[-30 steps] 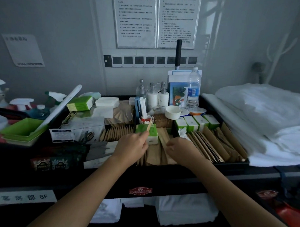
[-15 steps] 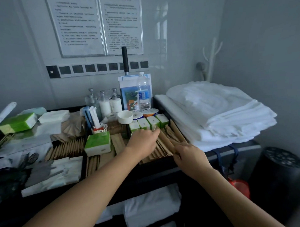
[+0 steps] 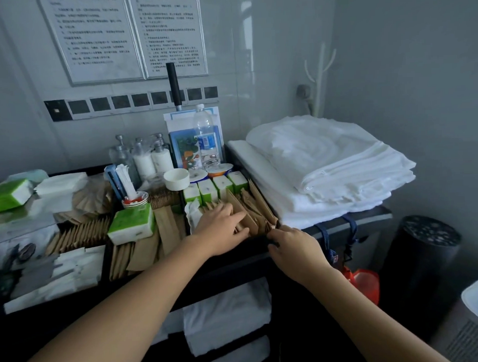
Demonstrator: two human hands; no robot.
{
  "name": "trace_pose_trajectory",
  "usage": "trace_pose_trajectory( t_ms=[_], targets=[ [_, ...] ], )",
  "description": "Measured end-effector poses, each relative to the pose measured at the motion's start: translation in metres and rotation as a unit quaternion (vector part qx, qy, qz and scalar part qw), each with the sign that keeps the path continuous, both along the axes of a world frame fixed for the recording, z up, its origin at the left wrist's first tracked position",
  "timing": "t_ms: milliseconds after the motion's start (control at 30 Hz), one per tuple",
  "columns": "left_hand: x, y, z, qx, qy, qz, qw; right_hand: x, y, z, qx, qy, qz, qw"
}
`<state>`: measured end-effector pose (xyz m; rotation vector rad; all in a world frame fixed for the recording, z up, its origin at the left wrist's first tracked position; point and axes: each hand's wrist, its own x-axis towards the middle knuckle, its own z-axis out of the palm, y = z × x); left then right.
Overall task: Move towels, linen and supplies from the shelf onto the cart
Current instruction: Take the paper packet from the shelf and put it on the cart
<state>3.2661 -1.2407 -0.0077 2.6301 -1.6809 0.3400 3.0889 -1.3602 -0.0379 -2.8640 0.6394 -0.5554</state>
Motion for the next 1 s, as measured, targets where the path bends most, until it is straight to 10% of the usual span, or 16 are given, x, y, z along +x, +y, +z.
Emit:
trace_pose_trajectory(
  t_ms=[633,1000],
  targets=[
    [-0.08,0.137,-0.061,-0.127,-0.028,0.096,0.987,-0.008,0.074,-0.04,0.005,-0.023,0.079,0.997],
    [-0.116,0.166,-0.134,-0.084,0.01,-0.007,0.996,-0.105,0.145,-0.114,-0.03,0.031,-0.086,0.995]
  ],
)
